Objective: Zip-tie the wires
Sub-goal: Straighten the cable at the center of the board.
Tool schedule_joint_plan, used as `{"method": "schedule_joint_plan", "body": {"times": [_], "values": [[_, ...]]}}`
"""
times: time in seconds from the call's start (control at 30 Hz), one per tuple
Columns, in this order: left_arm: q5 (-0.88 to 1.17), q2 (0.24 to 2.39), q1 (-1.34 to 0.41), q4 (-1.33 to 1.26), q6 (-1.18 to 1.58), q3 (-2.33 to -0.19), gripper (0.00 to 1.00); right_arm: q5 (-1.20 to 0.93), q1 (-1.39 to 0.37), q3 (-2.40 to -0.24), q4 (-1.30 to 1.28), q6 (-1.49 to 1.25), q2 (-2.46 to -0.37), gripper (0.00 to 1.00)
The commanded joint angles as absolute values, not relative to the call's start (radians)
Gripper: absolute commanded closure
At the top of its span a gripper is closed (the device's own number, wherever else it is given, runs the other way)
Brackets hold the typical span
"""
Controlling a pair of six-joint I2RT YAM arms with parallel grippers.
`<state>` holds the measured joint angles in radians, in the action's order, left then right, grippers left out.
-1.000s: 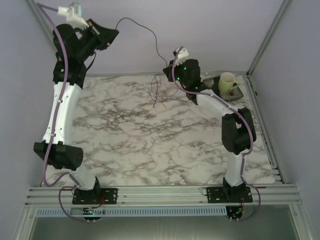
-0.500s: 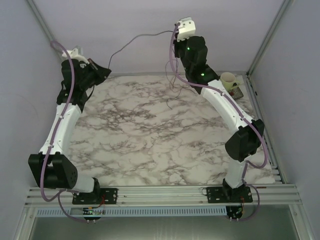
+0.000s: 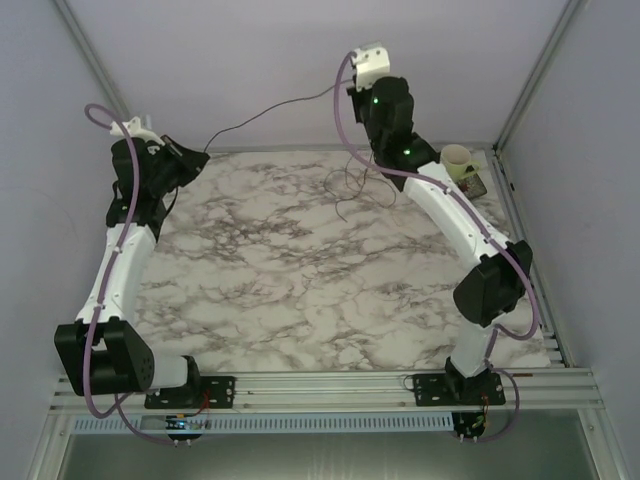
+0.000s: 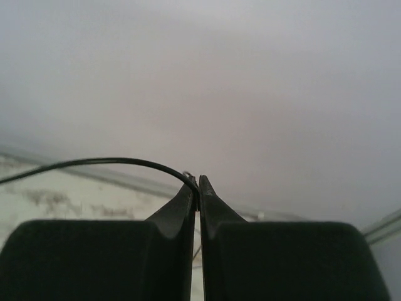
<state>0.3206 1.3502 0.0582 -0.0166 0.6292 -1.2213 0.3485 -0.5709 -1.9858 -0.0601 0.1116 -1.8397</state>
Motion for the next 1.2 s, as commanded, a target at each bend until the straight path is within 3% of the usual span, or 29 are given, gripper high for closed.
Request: {"method": "schedule_joint_plan", "body": {"times": [0.0, 0.1, 0.37, 0.63, 0.93, 1.17], "values": [[0.304, 1.300, 0.089, -0.004, 0.611, -1.189, 1.00, 0.381, -0.572, -1.817, -0.047, 0.051, -1.778, 1.00], [0.307, 1.281, 0.107, -0.011, 0.614, -1.146, 1.00, 0.417, -0.573, -1.765, -0.019, 0.089, -1.742, 1.00], [0.406, 1.298, 0.107, -0.124, 0.690, -1.129, 1.00, 0.490, -0.576, -2.051, -0.035, 0.328, -1.778, 1.00], [0.419, 1.281, 0.106, -0.144, 0.707, -1.072, 1.00, 0.471, -0.644, -2.090, 0.190, 0.473, -1.773, 1.00], [0.397, 1.248, 0.110, -0.111, 0.694, -1.023, 1.00, 0.538, -0.680, -1.963, 0.292, 0.593, -1.712, 1.00], [0.429, 1.207, 0.120, -0.040, 0.642, -1.031, 1.00, 0.646, -0.697, -1.622, 0.161, 0.525, -1.512, 1.00]]}}
